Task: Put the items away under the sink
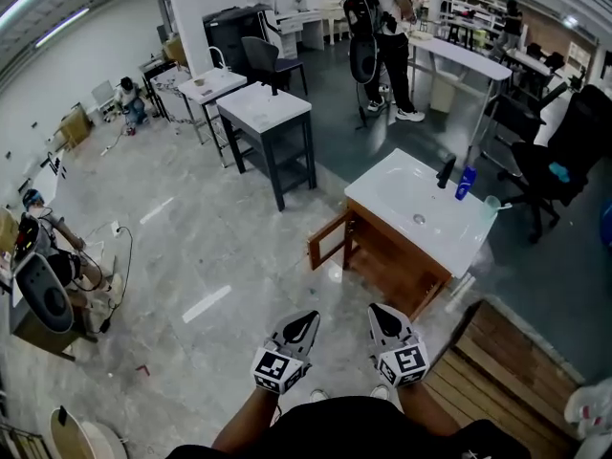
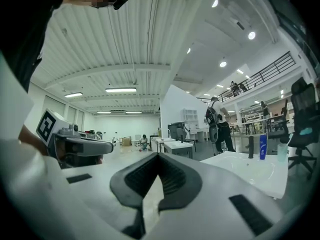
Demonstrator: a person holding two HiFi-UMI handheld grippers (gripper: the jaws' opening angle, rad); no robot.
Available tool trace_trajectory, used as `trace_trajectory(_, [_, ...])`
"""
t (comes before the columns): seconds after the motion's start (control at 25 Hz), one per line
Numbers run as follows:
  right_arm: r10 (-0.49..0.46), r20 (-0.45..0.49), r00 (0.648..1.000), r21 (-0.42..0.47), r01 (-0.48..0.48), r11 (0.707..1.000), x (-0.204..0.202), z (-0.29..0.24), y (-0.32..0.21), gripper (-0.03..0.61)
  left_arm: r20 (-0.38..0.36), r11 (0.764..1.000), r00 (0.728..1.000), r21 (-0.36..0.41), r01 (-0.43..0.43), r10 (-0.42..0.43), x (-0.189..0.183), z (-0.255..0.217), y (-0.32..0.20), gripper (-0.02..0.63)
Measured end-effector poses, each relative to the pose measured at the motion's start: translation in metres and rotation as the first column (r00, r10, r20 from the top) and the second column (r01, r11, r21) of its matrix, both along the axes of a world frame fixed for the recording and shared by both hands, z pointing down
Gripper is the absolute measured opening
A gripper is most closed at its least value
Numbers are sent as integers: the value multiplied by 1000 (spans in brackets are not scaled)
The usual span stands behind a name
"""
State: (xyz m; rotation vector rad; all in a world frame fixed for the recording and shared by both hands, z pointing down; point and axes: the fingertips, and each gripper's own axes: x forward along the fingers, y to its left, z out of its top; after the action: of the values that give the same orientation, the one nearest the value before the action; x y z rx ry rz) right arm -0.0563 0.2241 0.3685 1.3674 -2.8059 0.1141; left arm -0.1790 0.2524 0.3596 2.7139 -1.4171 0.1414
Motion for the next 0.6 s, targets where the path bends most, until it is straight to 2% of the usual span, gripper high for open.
trace_trajectory(0.16, [30, 15, 999, -16, -30, 999, -10, 3, 2, 18, -8, 1000, 1000, 5, -12, 12, -17, -2, 2, 15])
trace_trajectory(0.32, [22, -3, 1000, -17, -22, 1000, -22, 2, 2, 18, -28, 1000, 1000, -1, -12, 12, -29, -2, -3, 15])
trace_trajectory(0.6, [36, -14, 999, -3, -36, 999, -25, -2, -23, 18, -38, 1000, 999, -8, -30, 30, -31, -1, -27, 15])
